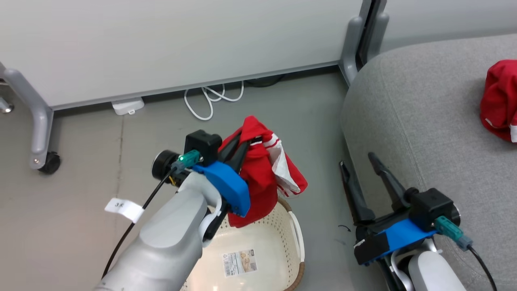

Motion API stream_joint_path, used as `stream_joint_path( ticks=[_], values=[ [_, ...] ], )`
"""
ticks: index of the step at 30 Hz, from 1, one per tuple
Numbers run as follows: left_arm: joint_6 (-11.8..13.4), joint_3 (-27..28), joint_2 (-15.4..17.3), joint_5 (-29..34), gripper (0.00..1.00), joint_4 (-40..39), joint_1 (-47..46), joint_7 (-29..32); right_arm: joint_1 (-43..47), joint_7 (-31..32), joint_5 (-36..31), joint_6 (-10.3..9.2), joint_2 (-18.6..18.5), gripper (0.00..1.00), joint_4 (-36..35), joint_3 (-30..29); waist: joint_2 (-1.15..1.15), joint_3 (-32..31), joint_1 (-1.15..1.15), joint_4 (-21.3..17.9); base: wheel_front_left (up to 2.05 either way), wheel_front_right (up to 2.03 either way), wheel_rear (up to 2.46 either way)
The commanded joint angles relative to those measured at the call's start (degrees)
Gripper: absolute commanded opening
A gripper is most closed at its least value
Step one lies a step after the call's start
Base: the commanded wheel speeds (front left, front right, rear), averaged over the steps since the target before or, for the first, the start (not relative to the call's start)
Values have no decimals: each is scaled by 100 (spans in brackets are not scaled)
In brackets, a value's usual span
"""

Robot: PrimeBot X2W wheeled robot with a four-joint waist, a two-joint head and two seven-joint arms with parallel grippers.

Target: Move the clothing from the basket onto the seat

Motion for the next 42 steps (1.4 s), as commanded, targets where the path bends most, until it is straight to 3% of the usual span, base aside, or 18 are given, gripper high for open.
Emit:
stream_joint_path(
  ticks=[1, 16, 28, 42],
  values=[
    [-11, -42, -14, -22, 0, -24, -120, -30, 83, 15, 29, 3, -2, 100, 12, 37, -1, -70, 1, 26, 0, 0, 0],
    [-11, -552, -140, -150, 0, -36, -929, 76, 185, 121, 193, 3, -3, 100, 196, 396, -1, -426, 1, 61, 0, 0, 0],
    [-11, -852, -183, -375, 0, -9, -1028, 67, 103, 200, 236, 3, -3, 100, 279, 570, -1, -501, 1, 78, 0, 0, 0],
    [-11, -1143, -187, -562, 0, 34, -1067, 30, -726, 991, 209, 3, -4, 100, 878, 909, -1, -445, 1, 87, 0, 0, 0]
  ],
)
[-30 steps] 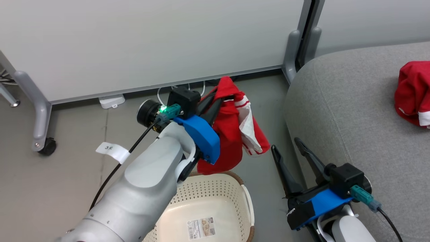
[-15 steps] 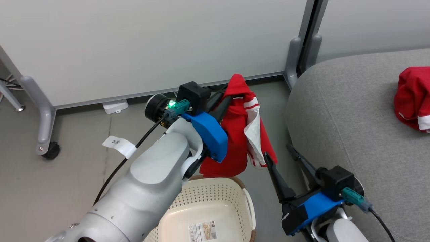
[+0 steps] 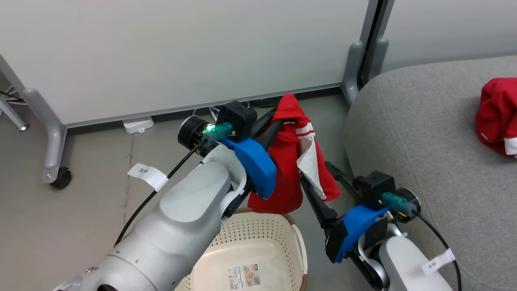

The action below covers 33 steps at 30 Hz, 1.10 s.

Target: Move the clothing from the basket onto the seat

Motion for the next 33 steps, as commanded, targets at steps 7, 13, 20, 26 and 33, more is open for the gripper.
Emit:
stream_joint_path(
  ticks=[7, 13, 20, 26, 33],
  values=[
    [-5, -203, -1, -142, 0, -105, -88, -45, -601, 367, 224, 3, -5, 100, 668, 238, 0, -3, 0, 60, 0, 0, 0],
    [35, -373, -2, -242, 0, -214, -127, -40, -1046, 396, 571, 3, -7, 100, 1214, 637, 0, 5, 0, 98, 0, 0, 0],
    [89, -568, -3, -375, 0, -337, -135, -41, -1477, 199, 987, 3, -7, 100, 1787, 999, 0, -21, 0, 126, 0, 0, 0],
    [126, -689, -2, -481, 0, -385, -145, -49, -1735, -16, 1197, 3, -7, 3, 2239, 1224, 0, -67, 0, 138, 0, 0, 0],
    [155, -776, -2, -573, 0, -328, -134, -57, -1837, -249, 1367, 3, -7, 0, 2622, 1325, 0, -126, 0, 131, 0, 0, 0]
  ],
)
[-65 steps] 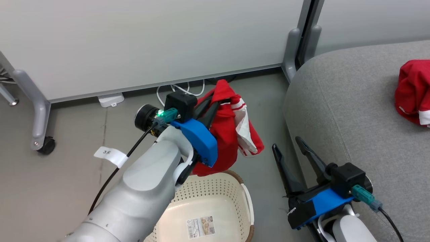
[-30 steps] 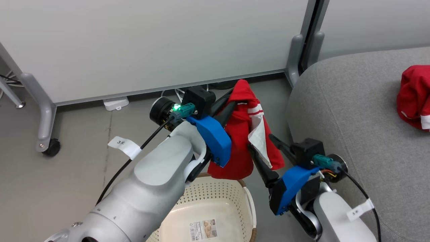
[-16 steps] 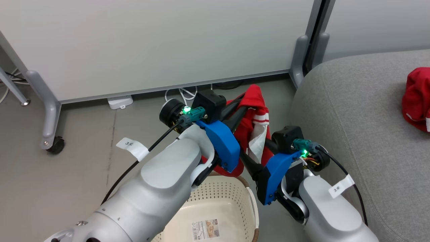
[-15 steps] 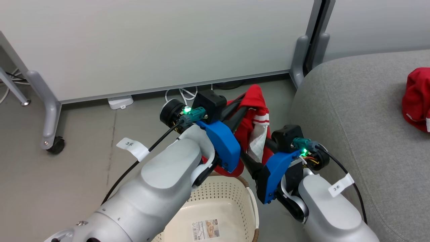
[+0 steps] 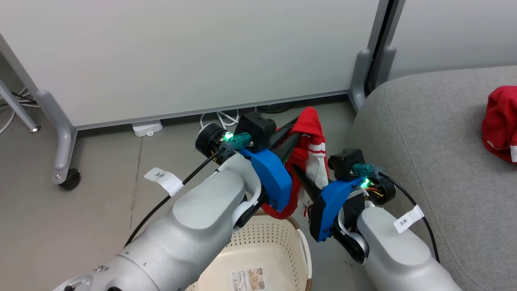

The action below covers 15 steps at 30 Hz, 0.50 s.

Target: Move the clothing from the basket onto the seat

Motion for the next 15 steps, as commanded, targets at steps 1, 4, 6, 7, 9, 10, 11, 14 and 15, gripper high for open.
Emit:
stream_joint_path(
  ticks=[1, 4, 6, 7, 9, 10, 11, 14, 15],
  values=[
    [27, -10, -1, -30, 0, 17, -80, -41, -103, -80, 70, 3, -8, 0, 78, 18, 0, -18, 0, -12, 0, 0, 0],
    [35, -27, -1, -71, 0, 51, -87, -39, -137, -154, 132, 3, -8, 0, 180, 56, 0, -35, 0, -31, 0, 0, 0],
    [39, -32, -1, -81, 0, 61, -92, -39, -148, -172, 144, 3, -8, 0, 207, 72, 0, -37, 0, -37, 0, 0, 0],
    [38, -37, -1, -79, 0, 73, -96, -42, -159, -184, 153, 3, -8, 0, 229, 89, 0, -38, 0, -43, 0, 0, 0],
    [38, -46, 0, -100, 0, 93, -102, -48, -189, -227, 202, 3, -8, 0, 269, 122, 0, -39, 0, -51, 0, 0, 0],
    [35, -53, 0, -115, 0, 103, -102, -50, -199, -248, 205, 3, -8, 0, 284, 138, 0, -40, 0, -53, 0, 0, 0],
    [31, -62, -1, -129, 0, 115, -99, -51, -208, -270, 220, 3, -8, 0, 304, 156, 0, -40, 0, -55, 0, 0, 0],
    [9, -110, 0, -183, 2, 154, -80, -4, -250, -322, 252, 3, -8, 0, 375, 186, 0, -42, 0, -55, 0, 0, 0],
    [5, -132, 0, -201, 41, 170, -79, 8, -264, -338, 252, 3, -8, 0, 394, 194, 0, -42, 0, -55, 0, 0, 0]
  ],
)
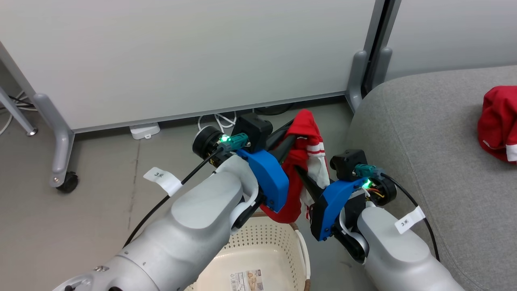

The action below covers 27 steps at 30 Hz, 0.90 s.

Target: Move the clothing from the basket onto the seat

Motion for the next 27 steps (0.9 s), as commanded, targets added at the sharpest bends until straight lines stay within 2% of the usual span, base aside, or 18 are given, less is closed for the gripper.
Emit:
stream_joint_path(
  ticks=[1, 2, 13, 19, 23, 27],
  values=[
    [-9, -32, 1, -41, 84, 26, -60, 18, -129, -37, 20, 3, -8, 0, 27, 16, 0, -2, 0, 0, 0, 0, 0],
    [-12, -48, 1, -48, 100, 35, -57, 14, -138, -51, 35, 3, -8, 0, 41, 24, 0, -3, 0, -1, 0, 0, 0],
    [-12, -167, 1, -175, 100, 102, 63, 32, -218, -190, 125, 3, -7, 0, 214, 89, 0, -11, 0, 17, 0, 0, 0],
    [72, 21, 45, -136, 100, 53, 217, -49, -249, -307, 126, 3, -8, 0, 346, -2, 0, -11, 0, 43, 0, 0, 0],
    [147, 425, 271, 113, 100, -296, 462, -64, -256, -413, 57, 3, -8, 0, 401, -122, 0, 2, 0, 59, 0, 0, 0],
    [194, 1196, 560, 546, 100, -1094, 995, -66, -262, -511, -45, 3, -8, 0, 413, -272, 0, 31, 0, 73, 0, 0, 0]
  ],
)
